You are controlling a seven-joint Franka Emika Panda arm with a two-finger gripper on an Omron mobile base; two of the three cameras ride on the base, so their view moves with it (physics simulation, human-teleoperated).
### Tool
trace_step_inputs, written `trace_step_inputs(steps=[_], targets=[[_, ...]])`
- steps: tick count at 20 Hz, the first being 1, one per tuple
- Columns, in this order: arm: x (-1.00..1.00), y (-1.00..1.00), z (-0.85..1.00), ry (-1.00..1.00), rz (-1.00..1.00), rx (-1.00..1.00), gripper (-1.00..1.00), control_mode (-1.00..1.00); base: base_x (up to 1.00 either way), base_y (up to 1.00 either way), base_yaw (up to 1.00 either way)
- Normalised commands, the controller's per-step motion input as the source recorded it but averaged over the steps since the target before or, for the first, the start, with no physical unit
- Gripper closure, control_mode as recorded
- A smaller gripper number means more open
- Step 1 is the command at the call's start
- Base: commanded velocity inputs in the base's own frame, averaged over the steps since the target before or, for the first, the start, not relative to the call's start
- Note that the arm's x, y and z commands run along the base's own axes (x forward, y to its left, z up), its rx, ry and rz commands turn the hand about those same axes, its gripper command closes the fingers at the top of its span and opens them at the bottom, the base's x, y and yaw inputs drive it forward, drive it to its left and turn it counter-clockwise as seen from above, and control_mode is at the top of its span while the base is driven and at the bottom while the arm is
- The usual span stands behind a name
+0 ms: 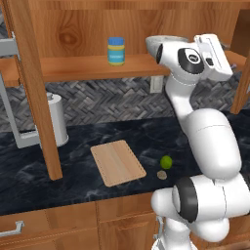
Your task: Open the cabinet. Place the bowl and condiment on the counter. Then place the lime and garlic on the cutting board.
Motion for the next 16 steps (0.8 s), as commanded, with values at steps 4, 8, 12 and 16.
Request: trace_step_inputs(steps=[4, 8, 12, 16], targets=[[-0.19, -0.8, 0.0, 0.0, -0.17, 0.0, -1.0, -1.0, 0.0, 0.0, 0.0], [-0.55, -1.0, -0.01, 0.0, -0.22, 0.0, -1.0, -1.0, 0.0, 0.0, 0.0], [-0.65, -1.0, -0.01, 0.0, -0.21, 0.0, -1.0, -1.0, 0.0, 0.0, 0.0], [-0.52, -1.0, -0.03, 0.0, -0.15, 0.0, -1.0, -1.0, 0.0, 0.0, 0.0]])
